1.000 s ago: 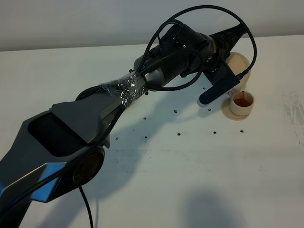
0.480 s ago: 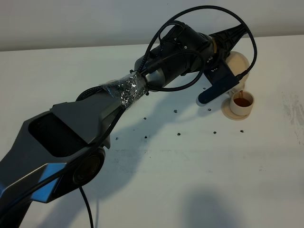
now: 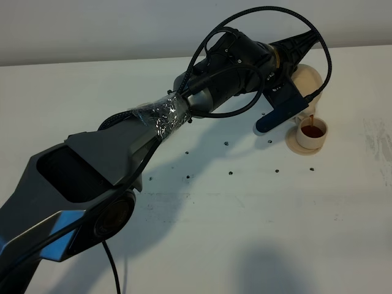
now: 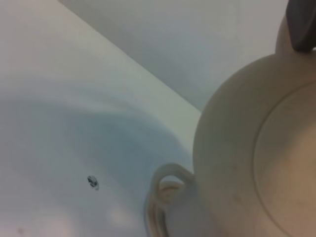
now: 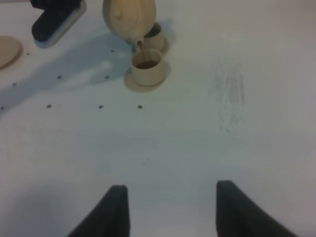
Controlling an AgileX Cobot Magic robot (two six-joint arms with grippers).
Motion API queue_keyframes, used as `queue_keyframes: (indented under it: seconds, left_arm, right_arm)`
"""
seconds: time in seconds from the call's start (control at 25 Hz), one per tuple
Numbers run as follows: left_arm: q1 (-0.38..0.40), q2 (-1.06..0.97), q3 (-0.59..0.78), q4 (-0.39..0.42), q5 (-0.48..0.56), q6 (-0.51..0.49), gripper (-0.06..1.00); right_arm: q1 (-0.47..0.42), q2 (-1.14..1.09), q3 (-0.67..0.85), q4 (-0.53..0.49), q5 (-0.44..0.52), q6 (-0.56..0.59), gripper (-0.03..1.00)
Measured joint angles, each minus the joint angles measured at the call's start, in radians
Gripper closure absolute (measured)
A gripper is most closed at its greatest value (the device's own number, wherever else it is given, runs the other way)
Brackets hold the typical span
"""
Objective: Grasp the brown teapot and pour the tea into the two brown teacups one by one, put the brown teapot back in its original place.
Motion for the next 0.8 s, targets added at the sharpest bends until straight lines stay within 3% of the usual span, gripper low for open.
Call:
queue_keyframes:
  seconds: [0.8]
  left_arm:
    - [-0.008, 0.0, 0.0, 0.041, -0.024, 0.004, 0.85]
  right_arm:
    - [0.0, 0.0, 0.0, 0.0, 0.0, 0.0, 0.57]
